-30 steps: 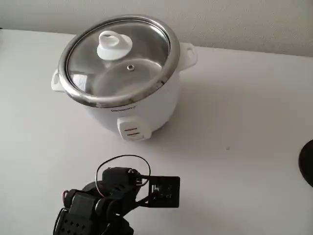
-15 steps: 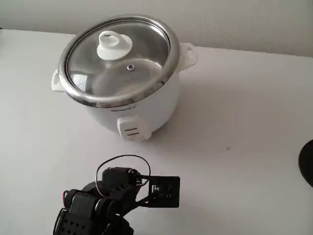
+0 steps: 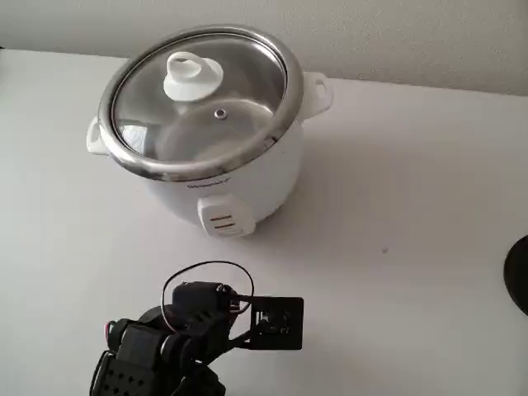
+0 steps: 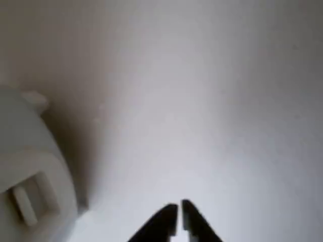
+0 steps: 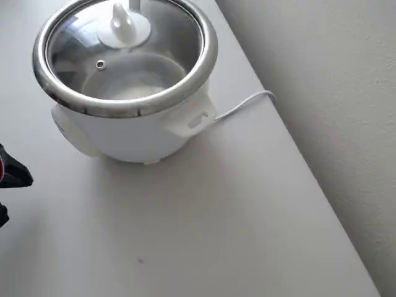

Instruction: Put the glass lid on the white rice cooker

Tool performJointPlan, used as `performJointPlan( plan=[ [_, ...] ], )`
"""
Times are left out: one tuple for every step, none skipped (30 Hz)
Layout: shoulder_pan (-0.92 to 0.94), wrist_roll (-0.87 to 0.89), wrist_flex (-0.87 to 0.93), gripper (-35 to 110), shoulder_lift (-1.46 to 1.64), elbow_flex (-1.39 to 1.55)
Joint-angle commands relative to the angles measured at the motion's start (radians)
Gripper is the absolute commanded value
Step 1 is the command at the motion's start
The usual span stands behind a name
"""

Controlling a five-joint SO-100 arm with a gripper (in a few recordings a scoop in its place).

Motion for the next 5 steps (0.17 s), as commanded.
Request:
performJointPlan(
  plan=[
    [-0.003, 0.009, 0.005, 0, 0.012, 0.0],
    [-0.003, 0.009, 0.005, 0, 0.012, 0.0],
    [-0.003, 0.009, 0.005, 0, 0.012, 0.0],
    [-0.003, 0.009, 0.005, 0, 0.012, 0.0],
    [-0.003, 0.009, 0.005, 0, 0.012, 0.0]
  ],
)
